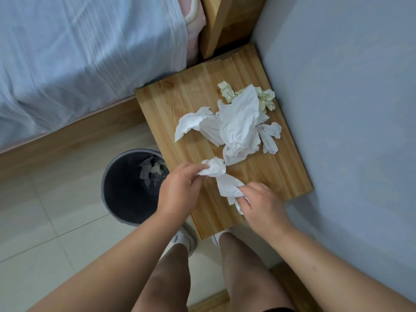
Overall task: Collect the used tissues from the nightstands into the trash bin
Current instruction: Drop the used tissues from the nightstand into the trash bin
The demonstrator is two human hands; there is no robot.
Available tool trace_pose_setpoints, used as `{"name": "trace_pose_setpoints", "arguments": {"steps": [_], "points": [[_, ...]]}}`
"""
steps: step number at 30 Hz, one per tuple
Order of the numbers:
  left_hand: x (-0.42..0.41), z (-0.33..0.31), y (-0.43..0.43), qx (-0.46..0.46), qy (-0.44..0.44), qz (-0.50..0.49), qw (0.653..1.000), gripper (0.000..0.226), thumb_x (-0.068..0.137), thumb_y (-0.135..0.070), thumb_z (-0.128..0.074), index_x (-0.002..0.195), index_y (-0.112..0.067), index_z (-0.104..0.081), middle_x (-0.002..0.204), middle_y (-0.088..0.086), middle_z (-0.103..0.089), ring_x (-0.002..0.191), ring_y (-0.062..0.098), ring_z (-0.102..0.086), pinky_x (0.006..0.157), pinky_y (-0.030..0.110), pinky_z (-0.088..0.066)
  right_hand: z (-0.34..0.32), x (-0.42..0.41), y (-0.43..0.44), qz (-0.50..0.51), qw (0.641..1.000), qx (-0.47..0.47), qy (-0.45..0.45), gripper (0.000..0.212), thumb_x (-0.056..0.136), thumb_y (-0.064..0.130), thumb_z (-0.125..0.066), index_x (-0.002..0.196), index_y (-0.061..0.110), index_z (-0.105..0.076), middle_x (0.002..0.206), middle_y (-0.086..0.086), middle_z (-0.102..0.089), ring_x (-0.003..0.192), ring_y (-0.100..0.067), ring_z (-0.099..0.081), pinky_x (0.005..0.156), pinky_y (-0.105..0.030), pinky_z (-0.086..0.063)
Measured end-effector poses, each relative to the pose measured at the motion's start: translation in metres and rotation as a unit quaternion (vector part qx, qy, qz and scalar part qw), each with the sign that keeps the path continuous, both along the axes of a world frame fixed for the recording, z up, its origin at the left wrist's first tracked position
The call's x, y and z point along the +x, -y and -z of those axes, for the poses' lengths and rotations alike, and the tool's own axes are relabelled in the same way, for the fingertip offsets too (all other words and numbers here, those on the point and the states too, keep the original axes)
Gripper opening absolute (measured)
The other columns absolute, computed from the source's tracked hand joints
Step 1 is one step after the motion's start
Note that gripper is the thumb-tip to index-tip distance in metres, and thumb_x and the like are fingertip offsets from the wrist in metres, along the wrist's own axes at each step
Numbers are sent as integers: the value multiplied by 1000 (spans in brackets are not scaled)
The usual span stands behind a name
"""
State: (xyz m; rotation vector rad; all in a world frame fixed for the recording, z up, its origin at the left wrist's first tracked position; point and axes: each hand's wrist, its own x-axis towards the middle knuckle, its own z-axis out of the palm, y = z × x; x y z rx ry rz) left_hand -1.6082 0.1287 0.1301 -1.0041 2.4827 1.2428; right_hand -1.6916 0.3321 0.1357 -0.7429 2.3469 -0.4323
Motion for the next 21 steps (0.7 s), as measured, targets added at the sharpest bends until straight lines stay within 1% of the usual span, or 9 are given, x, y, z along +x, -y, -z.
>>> {"name": "trace_pose_setpoints", "arguments": {"steps": [3, 7, 8, 11, 13, 14, 17, 19, 21], "points": [[21, -19, -5, 82, -18, -58, 995, 26, 101, -15, -70, 120, -30, -80, 100, -29, -70, 97, -2, -68, 87, 28, -58, -20, -1, 2, 22, 999, -21, 16, 17, 99, 13, -61, 83, 15, -67, 76, 12, -51, 70, -8, -50, 58, -15, -31], [57, -43, 8, 126, -44, -136, 982, 32, 101, -14, -70, 107, -45, -78, 100, -27, -76, 94, -1, -70, 76, 17, -54, -48, 5, 23, 39, 997, -67, 11, 46, 97, 13, -63, 66, 38, -39, 64, 17, -41, 67, -3, -49, 53, -13, -35], [66, -46, 14, 140, -43, -162, 976, 31, 102, -18, -69, 102, -48, -76, 97, -25, -76, 89, 2, -70, 71, 17, -53, -53, 8, 29, 41, 997, -69, 13, 48, 96, 15, -63, 64, 37, -35, 62, 15, -39, 66, -5, -48, 52, -14, -34], [100, -50, 37, 187, -28, -258, 947, 20, 105, -26, -66, 93, -38, -77, 83, -4, -74, 79, 21, -69, 69, 35, -54, -60, 23, 55, 26, 997, -66, 40, 37, 98, 25, -60, 65, 23, -43, 63, 5, -44, 63, -17, -47, 49, -24, -32], [122, -44, 50, 193, -11, -301, 934, 20, 106, -28, -64, 93, -19, -75, 83, 15, -70, 71, 27, -66, 63, 29, -51, -60, 33, 74, 26, 995, -75, 63, 35, 97, 34, -55, 65, 23, -46, 65, 6, -47, 63, -17, -48, 50, -27, -33], [134, -40, 56, 190, -2, -322, 927, 23, 106, -29, -63, 94, -12, -74, 84, 22, -69, 63, 19, -63, 58, 20, -48, -58, 39, 86, 23, 994, -76, 72, 35, 97, 36, -54, 65, 23, -46, 67, 8, -48, 63, -15, -47, 50, -25, -32], [168, -25, 71, 193, 15, -390, 900, 23, 106, -29, -61, 90, -19, -75, 75, 7, -74, 52, 1, -58, 47, 10, -43, -45, 56, 120, 13, 993, -68, 94, 37, 99, 34, -56, 66, 22, -46, 70, 9, -50, 59, -10, -43, 51, -23, -30], [183, -12, 76, 202, 16, -426, 882, 24, 107, -29, -60, 87, -26, -74, 66, -7, -73, 52, -1, -61, 46, 9, -44, -35, 64, 139, 14, 992, -61, 113, 35, 99, 36, -56, 70, 17, -53, 67, 2, -51, 59, -13, -45, 53, -32, -34], [197, 2, 81, 213, 15, -448, 868, 24, 107, -29, -59, 90, -28, -75, 70, -8, -74, 56, -3, -65, 49, 12, -48, -24, 73, 157, 19, 990, -57, 126, 36, 96, 42, -53, 73, 14, -57, 68, -4, -55, 61, -19, -48, 54, -37, -35]]}}
